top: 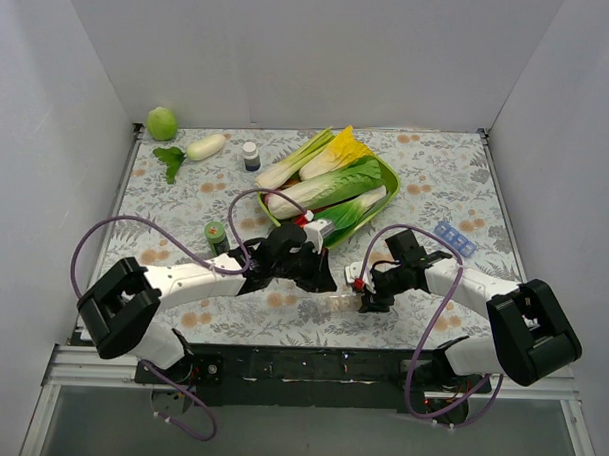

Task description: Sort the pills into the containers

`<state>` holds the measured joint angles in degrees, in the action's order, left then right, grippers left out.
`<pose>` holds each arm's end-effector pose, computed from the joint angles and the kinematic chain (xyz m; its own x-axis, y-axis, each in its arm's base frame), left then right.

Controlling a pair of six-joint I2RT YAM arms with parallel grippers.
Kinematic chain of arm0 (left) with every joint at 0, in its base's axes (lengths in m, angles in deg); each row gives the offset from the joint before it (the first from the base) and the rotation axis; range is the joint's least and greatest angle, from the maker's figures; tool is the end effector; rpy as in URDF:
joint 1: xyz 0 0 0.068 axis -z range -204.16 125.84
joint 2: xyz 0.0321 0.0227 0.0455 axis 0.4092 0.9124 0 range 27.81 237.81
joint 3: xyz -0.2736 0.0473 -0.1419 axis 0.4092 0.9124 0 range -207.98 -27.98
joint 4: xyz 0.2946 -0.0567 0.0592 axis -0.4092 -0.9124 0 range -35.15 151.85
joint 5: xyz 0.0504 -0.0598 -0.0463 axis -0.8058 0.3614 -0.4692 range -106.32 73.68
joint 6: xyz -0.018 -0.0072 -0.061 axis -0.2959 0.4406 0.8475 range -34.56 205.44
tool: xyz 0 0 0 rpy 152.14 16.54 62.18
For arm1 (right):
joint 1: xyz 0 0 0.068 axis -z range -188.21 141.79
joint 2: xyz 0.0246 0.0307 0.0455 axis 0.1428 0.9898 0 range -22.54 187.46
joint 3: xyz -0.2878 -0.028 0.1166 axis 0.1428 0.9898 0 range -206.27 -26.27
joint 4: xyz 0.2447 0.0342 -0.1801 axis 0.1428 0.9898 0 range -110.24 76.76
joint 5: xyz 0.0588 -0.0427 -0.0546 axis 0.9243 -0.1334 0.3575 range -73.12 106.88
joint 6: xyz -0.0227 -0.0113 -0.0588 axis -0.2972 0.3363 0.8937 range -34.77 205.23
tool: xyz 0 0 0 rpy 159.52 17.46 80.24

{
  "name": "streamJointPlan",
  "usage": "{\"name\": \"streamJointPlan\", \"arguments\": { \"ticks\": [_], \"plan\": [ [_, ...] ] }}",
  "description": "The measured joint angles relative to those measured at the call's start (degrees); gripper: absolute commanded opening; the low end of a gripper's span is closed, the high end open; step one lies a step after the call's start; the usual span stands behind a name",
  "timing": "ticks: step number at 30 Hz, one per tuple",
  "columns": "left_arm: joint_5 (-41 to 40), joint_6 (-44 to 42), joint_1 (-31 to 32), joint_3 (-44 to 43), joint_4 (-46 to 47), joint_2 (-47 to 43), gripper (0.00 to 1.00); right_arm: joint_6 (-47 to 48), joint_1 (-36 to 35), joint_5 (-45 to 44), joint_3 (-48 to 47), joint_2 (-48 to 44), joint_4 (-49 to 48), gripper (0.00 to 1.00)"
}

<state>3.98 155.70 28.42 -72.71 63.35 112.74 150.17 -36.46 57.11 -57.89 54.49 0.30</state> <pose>0.1982 -0.2875 0.1987 -0.9842 -0.1665 -0.0596 -0.0504 0.5872 -0.8079 0.2006 0.1441 0.1420 0.1966 -0.6794 -0.7069 -0.9800 -0.1594 -0.1194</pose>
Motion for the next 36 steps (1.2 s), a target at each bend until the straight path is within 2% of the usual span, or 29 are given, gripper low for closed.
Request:
{"name": "streamJointPlan", "arguments": {
  "ticks": [1, 3, 4, 5, 6, 7, 8, 10, 11, 13, 15, 19, 24, 30, 36],
  "plan": [
    [-0.6, -0.4, 0.0, 0.0, -0.1, -1.6, 0.03, -0.2, 0.0, 0.0, 0.0, 0.0, -0.1, 0.20],
    [-2.3, -1.2, 0.0, -0.1, -0.7, -4.0, 0.10, -0.7, 0.0, -0.1, -0.3, 0.2, -0.1, 0.36],
    [-3.4, -1.6, 0.0, -0.1, -1.3, -4.9, 0.23, -1.0, 0.0, -0.3, -0.5, 0.4, -0.1, 0.44],
    [-4.5, -2.0, 0.0, -0.1, -1.8, -5.9, 0.29, -1.5, 0.0, -0.7, -0.9, 0.5, 0.0, 0.59],
    [-5.8, -2.4, 0.0, -0.1, -2.4, -7.0, 0.36, -2.0, 0.0, -1.2, -1.2, 0.7, 0.1, 0.66],
    [-7.1, -2.6, 0.0, 0.0, -3.0, -8.1, 0.49, -2.4, 0.0, -1.6, -1.5, 0.7, 0.3, 0.73],
    [-8.4, -2.8, 0.0, 0.1, -3.6, -9.3, 0.57, -3.0, 0.0, -2.7, -1.7, 0.7, 0.6, 0.85],
    [-10.8, -3.3, 0.0, 0.1, -4.8, -12.1, 0.68, -4.3, 0.0, -3.7, -2.1, 0.5, 1.5, 0.91],
    [-12.0, -3.5, -0.1, 0.1, -5.3, -13.8, 0.76, -4.8, 0.0, -4.5, -2.4, 0.1, 2.1, 0.92],
    [-14.2, -4.2, -0.4, 0.1, -6.3, -18.1, 0.84, -5.5, 0.1, -5.5, -3.0, -1.7, 3.3, 0.93],
    [-15.8, -5.0, -0.8, -0.2, -7.1, -21.7, 0.98, -6.3, 0.2, -6.2, -4.1, -4.2, 4.8, 0.94],
    [-19.0, -6.8, -2.0, -2.7, -10.3, -25.6, 0.98, -7.9, 2.5, -6.9, -8.0, -9.7, 7.5, 0.96],
    [-24.1, -9.5, -3.7, -6.7, -15.1, -29.2, 0.98, -14.2, 9.1, -8.4, -14.2, -17.0, 9.0, 0.98],
    [-30.0, -11.5, -4.0, -9.6, -20.4, -34.7, 0.98, -30.8, 15.2, -16.1, -25.8, -22.3, 8.0, 0.98],
    [-32.9, -12.2, -4.1, -11.1, -24.0, -38.7, 0.98, -45.7, 17.4, -21.9, -35.1, -23.9, 7.0, 0.98]
  ]
}}
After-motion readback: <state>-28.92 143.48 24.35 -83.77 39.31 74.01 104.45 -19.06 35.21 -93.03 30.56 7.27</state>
